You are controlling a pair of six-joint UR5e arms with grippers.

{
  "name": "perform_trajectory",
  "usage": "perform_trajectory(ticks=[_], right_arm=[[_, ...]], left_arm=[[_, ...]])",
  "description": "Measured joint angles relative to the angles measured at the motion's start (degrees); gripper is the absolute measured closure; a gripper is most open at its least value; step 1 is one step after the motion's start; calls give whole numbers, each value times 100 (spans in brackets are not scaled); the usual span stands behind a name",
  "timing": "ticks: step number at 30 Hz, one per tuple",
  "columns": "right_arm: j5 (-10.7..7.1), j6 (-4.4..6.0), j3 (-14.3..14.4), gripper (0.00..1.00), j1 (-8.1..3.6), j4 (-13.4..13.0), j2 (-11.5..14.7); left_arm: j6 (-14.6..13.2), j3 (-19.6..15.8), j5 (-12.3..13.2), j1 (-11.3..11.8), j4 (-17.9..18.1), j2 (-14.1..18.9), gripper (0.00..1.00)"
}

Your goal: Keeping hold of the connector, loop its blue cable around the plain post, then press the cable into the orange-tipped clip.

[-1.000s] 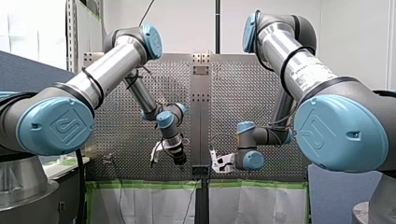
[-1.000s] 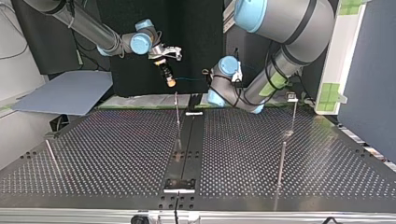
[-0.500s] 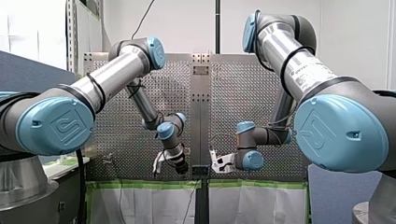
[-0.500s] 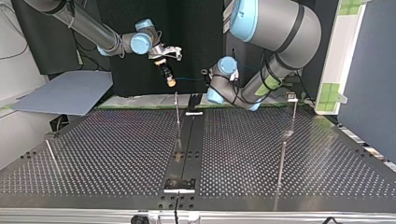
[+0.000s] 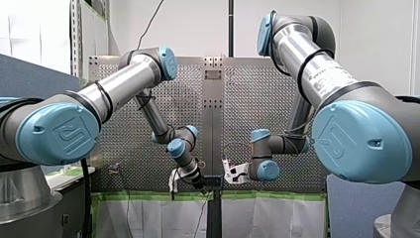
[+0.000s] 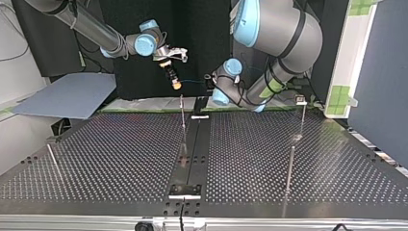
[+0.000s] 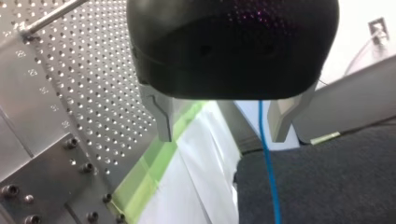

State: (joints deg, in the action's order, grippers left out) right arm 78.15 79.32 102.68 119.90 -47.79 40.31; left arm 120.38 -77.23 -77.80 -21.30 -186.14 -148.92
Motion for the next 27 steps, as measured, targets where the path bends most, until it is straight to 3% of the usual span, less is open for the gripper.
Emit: perform_trajectory(ticks=[9, 16, 27], right_arm=[[0, 7, 1, 100, 2, -11, 0], [-6, 9, 0, 100, 2, -19, 0], [-43, 15, 0, 100, 3, -21, 0]], left_arm=[[324, 45, 201, -25, 382, -129, 0], [347, 102, 222, -80, 475, -425, 0], [531, 146, 276, -78, 720, -540, 0]])
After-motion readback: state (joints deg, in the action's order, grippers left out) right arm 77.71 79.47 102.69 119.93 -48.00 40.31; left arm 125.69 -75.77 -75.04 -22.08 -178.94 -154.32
